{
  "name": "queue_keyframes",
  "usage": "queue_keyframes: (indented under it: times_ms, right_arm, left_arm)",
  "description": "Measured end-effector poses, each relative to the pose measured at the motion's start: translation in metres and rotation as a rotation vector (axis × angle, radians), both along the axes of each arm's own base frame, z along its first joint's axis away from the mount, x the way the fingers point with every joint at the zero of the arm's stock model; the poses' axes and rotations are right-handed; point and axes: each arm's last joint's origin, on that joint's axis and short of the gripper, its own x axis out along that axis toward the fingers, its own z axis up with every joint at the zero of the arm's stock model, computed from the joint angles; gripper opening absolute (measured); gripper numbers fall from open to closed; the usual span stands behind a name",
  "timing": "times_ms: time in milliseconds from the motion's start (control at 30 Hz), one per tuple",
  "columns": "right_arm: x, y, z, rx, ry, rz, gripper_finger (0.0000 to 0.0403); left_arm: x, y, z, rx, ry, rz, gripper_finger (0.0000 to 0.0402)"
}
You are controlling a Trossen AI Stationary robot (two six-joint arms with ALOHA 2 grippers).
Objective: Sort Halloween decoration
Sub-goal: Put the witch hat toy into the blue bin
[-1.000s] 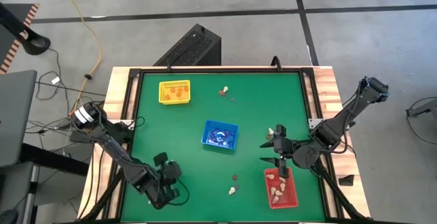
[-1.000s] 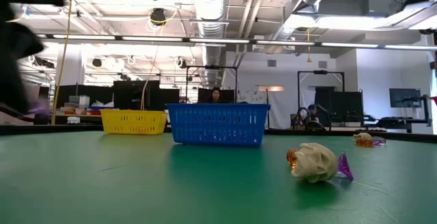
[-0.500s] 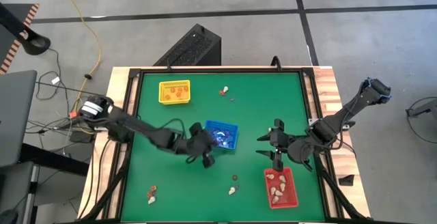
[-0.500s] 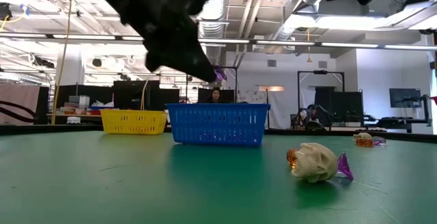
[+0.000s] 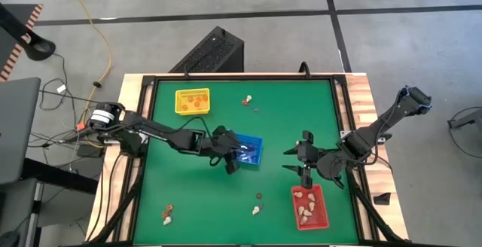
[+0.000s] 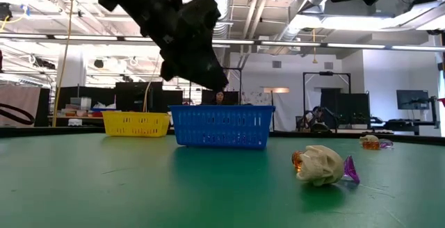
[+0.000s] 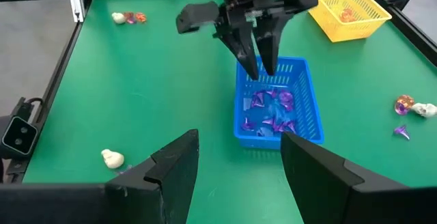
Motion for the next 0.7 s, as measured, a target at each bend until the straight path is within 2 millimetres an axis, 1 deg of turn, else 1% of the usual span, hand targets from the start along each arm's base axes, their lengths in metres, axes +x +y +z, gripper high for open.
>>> queue_keyframes:
  times_ms: [100,133,200,233,300,367,433,500,600,700]
  right_arm:
    - [0.000,-0.003,-0.010,0.000,0.021,-0.030,0.0239]
    - [0.000,-0.005,-0.014,-0.009,0.031,-0.039,0.0239]
    - [0.000,-0.008,-0.020,-0.019,0.049,-0.056,0.0239]
    - [0.001,-0.010,-0.022,-0.023,0.055,-0.065,0.0239]
    - [0.003,-0.015,-0.024,-0.010,0.058,-0.101,0.0239]
    - [0.008,-0.024,-0.023,0.020,0.045,-0.156,0.0239]
    - [0.016,-0.040,-0.021,0.064,0.050,-0.192,0.0239]
    - [0.030,-0.061,-0.026,0.066,0.082,-0.221,0.0239]
    - [0.053,-0.098,-0.040,0.057,0.147,-0.224,0.0239]
    - [0.072,-0.136,-0.056,0.033,0.188,-0.176,0.0239]
  left_arm:
    - [-0.010,-0.006,0.017,0.038,-0.019,0.003,0.0125]
    - [-0.016,-0.012,0.024,0.091,-0.026,0.017,0.0126]
    - [-0.029,-0.029,0.033,0.226,-0.065,0.081,0.0127]
    - [-0.037,-0.039,0.034,0.292,-0.086,0.122,0.0127]
    - [-0.055,-0.053,0.030,0.382,-0.121,0.175,0.0128]
    - [-0.069,-0.065,0.022,0.386,-0.175,0.177,0.0128]
    - [-0.081,-0.074,0.011,0.362,-0.238,0.156,0.0128]
    - [-0.090,-0.080,0.001,0.360,-0.293,0.103,0.0128]
    - [-0.101,-0.079,-0.010,0.363,-0.368,0.034,0.0128]
    - [-0.110,-0.072,-0.019,0.402,-0.419,-0.019,0.0128]
